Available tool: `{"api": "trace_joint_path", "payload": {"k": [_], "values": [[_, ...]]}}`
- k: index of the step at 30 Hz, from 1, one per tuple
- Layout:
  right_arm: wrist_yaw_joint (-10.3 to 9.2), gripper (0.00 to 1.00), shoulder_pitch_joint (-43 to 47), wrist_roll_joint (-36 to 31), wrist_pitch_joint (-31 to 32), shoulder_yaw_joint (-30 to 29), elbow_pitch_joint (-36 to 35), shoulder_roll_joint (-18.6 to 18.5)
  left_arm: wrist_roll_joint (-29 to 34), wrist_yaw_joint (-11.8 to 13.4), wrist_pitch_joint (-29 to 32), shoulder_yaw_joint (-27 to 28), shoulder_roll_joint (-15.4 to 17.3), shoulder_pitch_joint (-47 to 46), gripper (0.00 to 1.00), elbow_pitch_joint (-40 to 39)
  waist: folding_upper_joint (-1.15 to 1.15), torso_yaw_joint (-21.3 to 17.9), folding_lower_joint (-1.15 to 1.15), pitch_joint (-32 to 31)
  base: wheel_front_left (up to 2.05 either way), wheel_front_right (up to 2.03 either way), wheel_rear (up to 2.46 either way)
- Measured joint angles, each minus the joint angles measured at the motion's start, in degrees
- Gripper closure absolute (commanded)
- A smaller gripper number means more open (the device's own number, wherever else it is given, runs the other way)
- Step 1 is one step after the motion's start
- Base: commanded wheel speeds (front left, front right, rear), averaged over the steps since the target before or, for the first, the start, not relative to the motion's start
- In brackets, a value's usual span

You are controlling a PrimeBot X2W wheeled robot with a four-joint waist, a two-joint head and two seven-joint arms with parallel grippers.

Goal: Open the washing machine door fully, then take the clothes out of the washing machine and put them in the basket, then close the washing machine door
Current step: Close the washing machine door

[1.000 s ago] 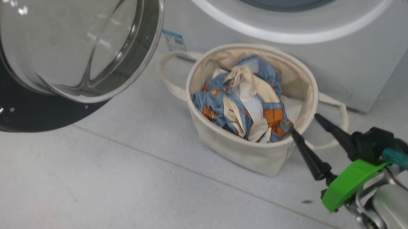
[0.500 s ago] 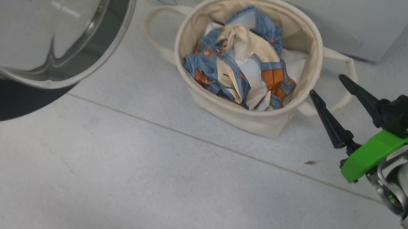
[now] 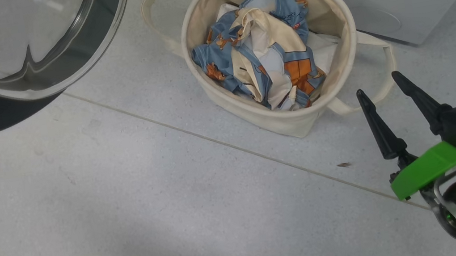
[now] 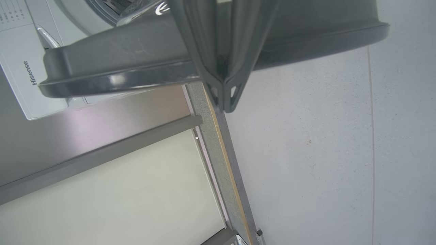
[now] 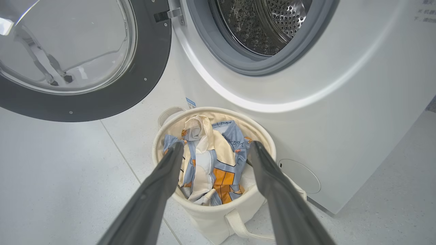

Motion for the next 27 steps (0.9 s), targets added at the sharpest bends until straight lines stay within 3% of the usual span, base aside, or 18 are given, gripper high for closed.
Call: {"api": "trace_joint_path", "payload": {"k": [6, 18, 27], "values": [[0.0, 0.0, 0.0, -0.43, 0.47, 0.19, -0.65, 0.02, -0.03, 0.0, -0.29, -2.31, 0.33, 0.0, 1.0, -0.26, 0.0, -0.11, 0.0, 0.15, 0.0, 0.0, 0.0], [0.0, 0.0, 0.18, 0.85, -1.74, 2.43, 3.24, 0.79, -2.79, 0.0, 9.34, -8.86, 1.07, 4.46, 1.0, -5.34, 0.0, 0.28, -0.01, -4.49, 0.0, 0.0, 0.0], [0.0, 0.0, 2.36, 3.93, -6.16, 5.08, 10.69, 3.39, -2.13, 0.0, 12.0, -17.01, -2.54, 9.91, 1.0, -11.17, 0.0, 0.97, -0.01, -12.11, 0.0, 0.0, 0.0]]}}
